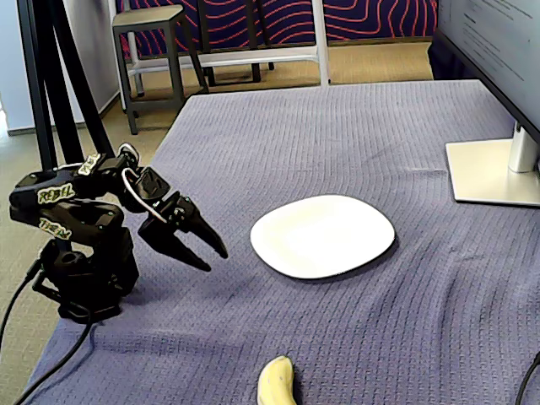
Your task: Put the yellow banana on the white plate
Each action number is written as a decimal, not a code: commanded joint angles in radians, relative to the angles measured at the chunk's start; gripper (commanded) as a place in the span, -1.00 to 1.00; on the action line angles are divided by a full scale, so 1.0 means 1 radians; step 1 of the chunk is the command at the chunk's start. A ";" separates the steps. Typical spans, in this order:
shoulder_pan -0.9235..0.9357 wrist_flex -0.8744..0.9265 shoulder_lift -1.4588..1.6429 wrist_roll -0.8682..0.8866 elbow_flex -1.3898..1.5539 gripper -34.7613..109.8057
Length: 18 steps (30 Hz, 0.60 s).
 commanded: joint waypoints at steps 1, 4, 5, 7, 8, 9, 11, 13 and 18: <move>0.041 -0.034 -0.107 -0.127 -0.129 -0.41; 0.103 -0.052 -0.250 -0.190 -0.206 -0.43; 0.129 -0.069 -0.299 -0.218 -0.232 -0.44; 0.178 -0.112 -0.390 -0.216 -0.281 -0.47; 0.201 -0.126 -0.434 -0.216 -0.305 -0.49; 0.219 -0.132 -0.472 -0.224 -0.331 -0.51; 0.249 -0.132 -0.535 -0.235 -0.382 -0.52; 0.265 -0.117 -0.584 -0.268 -0.431 -0.50; 0.316 -0.077 -0.712 -0.350 -0.555 -0.35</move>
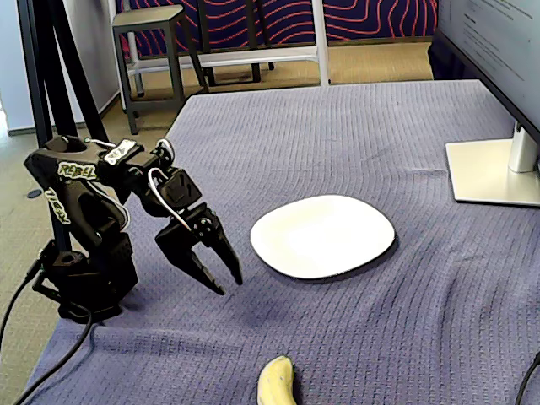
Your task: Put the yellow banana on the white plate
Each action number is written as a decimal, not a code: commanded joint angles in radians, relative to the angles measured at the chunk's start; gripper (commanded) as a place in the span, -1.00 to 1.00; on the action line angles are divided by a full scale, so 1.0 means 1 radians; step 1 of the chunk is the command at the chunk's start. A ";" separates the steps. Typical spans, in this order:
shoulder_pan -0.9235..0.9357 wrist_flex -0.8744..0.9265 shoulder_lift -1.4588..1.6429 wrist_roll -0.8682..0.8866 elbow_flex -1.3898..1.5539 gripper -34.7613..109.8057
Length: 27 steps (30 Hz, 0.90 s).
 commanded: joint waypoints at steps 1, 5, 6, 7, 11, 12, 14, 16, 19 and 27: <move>0.049 0.021 -0.109 -0.074 -0.153 -0.34; 0.089 0.037 -0.278 -0.147 -0.296 -0.32; 0.100 0.041 -0.316 -0.170 -0.327 -0.32; 0.110 0.048 -0.353 -0.198 -0.359 -0.33; 0.147 0.055 -0.468 -0.328 -0.465 -0.34; 0.158 0.055 -0.494 -0.364 -0.488 -0.35; 0.176 0.055 -0.541 -0.434 -0.528 -0.35; 0.195 0.052 -0.597 -0.485 -0.578 -0.33; 0.222 0.058 -0.673 -0.534 -0.673 -0.30; 0.290 0.100 -0.831 -0.531 -0.910 -0.18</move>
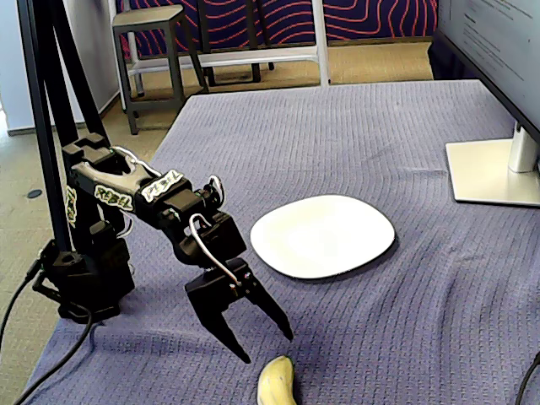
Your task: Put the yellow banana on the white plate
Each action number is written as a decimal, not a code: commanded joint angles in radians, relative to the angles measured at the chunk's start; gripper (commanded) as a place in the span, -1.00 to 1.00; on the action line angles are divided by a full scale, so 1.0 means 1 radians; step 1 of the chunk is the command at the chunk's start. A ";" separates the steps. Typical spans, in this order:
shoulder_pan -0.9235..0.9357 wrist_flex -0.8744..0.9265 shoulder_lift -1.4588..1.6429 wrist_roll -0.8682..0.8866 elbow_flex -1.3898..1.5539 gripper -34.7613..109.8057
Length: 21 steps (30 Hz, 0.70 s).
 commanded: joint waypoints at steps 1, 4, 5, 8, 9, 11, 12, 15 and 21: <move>0.034 0.037 -0.055 0.005 -0.175 -0.17; 0.060 0.052 -0.115 0.031 -0.262 -0.16; 0.069 0.055 -0.132 0.057 -0.291 -0.16; 0.092 0.052 -0.155 0.143 -0.336 -0.19; 0.098 0.046 -0.156 0.179 -0.341 -0.20; 0.106 0.048 -0.156 0.236 -0.341 -0.20; 0.109 0.052 -0.156 0.256 -0.339 -0.20; 0.115 0.067 -0.172 0.333 -0.362 -0.20; 0.107 0.147 -0.244 0.376 -0.423 -0.22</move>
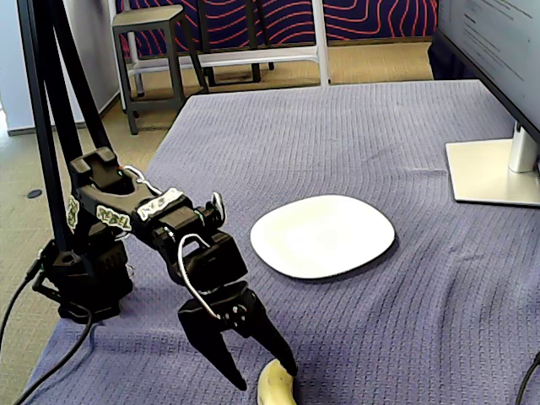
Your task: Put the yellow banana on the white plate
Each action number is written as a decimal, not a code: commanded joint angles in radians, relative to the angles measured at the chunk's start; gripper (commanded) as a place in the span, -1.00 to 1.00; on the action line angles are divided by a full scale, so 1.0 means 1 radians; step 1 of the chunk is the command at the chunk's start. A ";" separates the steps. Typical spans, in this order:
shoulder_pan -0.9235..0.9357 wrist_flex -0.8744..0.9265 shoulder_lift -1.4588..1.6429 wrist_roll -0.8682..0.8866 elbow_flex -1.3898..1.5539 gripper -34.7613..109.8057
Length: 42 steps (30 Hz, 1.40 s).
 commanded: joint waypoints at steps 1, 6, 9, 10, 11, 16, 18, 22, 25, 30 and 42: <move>0.002 0.020 -0.009 0.035 -0.067 -0.22; -0.009 0.014 -0.044 0.066 -0.051 -0.16; -0.012 0.014 -0.058 0.083 -0.055 -0.15; -0.012 0.012 -0.066 0.086 -0.060 -0.15; -0.012 0.011 -0.075 0.086 -0.066 -0.15; -0.003 0.009 -0.120 0.095 -0.087 -0.15; 0.005 0.003 -0.132 0.100 -0.087 -0.15; 0.020 -0.040 -0.137 0.120 -0.081 -0.22; 0.026 -0.091 -0.133 0.133 -0.081 -0.22; 0.025 -0.127 -0.146 0.144 -0.081 -0.22; 0.006 -0.083 -0.169 0.061 -0.006 -0.23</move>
